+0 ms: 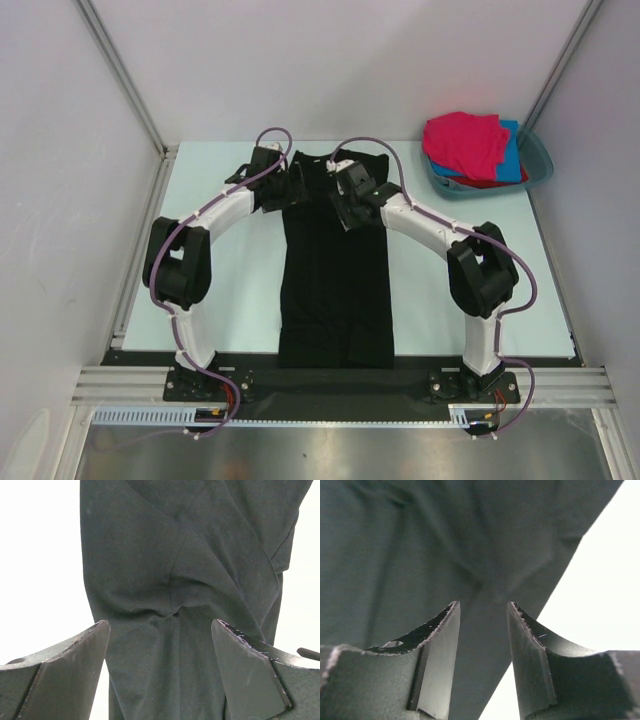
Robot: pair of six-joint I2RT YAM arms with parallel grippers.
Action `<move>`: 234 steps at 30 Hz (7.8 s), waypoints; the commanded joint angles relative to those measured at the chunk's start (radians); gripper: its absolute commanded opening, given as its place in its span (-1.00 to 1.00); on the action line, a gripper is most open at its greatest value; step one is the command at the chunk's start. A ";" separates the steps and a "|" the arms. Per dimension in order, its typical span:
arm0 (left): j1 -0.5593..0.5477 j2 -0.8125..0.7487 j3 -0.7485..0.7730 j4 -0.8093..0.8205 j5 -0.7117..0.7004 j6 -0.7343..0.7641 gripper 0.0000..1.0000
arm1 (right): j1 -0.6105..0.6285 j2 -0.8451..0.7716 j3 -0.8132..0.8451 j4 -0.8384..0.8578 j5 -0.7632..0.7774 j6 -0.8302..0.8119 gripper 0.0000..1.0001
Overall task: Fold and stack the t-shirts
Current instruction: Fold the tshirt
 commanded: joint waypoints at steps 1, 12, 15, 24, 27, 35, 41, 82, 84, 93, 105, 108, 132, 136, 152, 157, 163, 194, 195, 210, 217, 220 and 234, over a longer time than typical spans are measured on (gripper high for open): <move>0.000 -0.043 0.023 0.000 -0.019 0.025 0.79 | 0.040 -0.018 0.022 0.015 -0.092 0.044 -0.09; 0.000 -0.066 0.006 0.001 -0.021 0.022 0.79 | 0.057 0.055 -0.023 0.106 -0.227 0.110 -0.42; 0.000 -0.066 0.005 -0.002 -0.030 0.025 0.79 | 0.046 0.089 0.016 0.100 -0.220 0.101 -0.45; 0.014 -0.079 -0.011 0.009 -0.071 0.009 0.79 | -0.018 0.190 0.102 0.115 -0.178 0.059 -0.48; 0.019 -0.075 -0.007 0.012 -0.071 0.009 0.79 | -0.038 0.224 0.164 0.091 -0.151 0.038 -0.49; 0.022 -0.058 -0.006 0.015 -0.058 0.005 0.79 | -0.075 0.290 0.292 0.081 -0.078 -0.010 -0.47; 0.022 -0.064 -0.014 0.015 -0.065 0.007 0.79 | -0.071 0.273 0.321 0.046 -0.088 -0.013 -0.49; 0.042 -0.050 -0.009 0.005 -0.067 -0.011 0.79 | -0.095 0.327 0.260 0.075 -0.034 0.030 -0.51; 0.042 -0.050 -0.012 0.005 -0.067 -0.013 0.79 | -0.107 0.338 0.293 0.074 -0.029 0.027 -0.51; 0.045 -0.047 -0.012 0.008 -0.062 -0.013 0.79 | -0.139 0.361 0.376 0.080 -0.013 -0.007 -0.50; 0.045 -0.038 -0.009 0.009 -0.052 -0.013 0.79 | -0.146 0.457 0.490 0.066 -0.086 -0.034 -0.41; 0.045 -0.038 -0.011 0.008 -0.055 -0.010 0.79 | -0.153 0.506 0.543 0.054 -0.098 -0.039 -0.41; 0.048 -0.040 -0.018 0.017 -0.039 -0.016 0.79 | -0.143 0.322 0.341 0.186 -0.111 -0.050 -0.12; 0.048 -0.043 -0.020 0.018 -0.039 -0.014 0.79 | -0.136 0.305 0.330 0.172 -0.115 -0.047 -0.08; 0.048 -0.041 -0.020 0.018 -0.036 -0.013 0.79 | -0.139 0.302 0.277 0.176 -0.172 0.062 -0.07; 0.049 -0.038 -0.020 0.017 -0.036 -0.013 0.79 | -0.141 0.315 0.280 0.175 -0.172 0.059 -0.19; 0.049 -0.040 -0.018 0.015 -0.038 -0.011 0.79 | -0.143 0.318 0.278 0.172 -0.175 0.058 -0.49; 0.049 -0.035 -0.023 0.021 -0.009 -0.021 0.79 | 0.011 0.069 -0.039 0.132 0.017 0.094 -1.00; 0.049 -0.035 -0.021 0.021 -0.004 -0.021 0.79 | 0.014 0.069 -0.041 0.123 0.023 0.100 -1.00; 0.049 -0.029 -0.017 0.015 -0.002 -0.021 0.79 | -0.020 -0.055 -0.093 0.186 0.107 0.139 -0.01; 0.049 -0.035 -0.017 0.009 -0.012 -0.014 0.79 | -0.046 0.035 0.016 0.152 0.020 0.168 -0.01; 0.049 -0.032 -0.015 0.009 -0.010 -0.014 0.79 | -0.057 0.038 0.010 0.175 0.011 0.182 0.00; 0.051 -0.026 -0.012 0.008 -0.004 -0.014 0.79 | -0.057 0.068 -0.007 0.138 -0.121 0.199 -0.02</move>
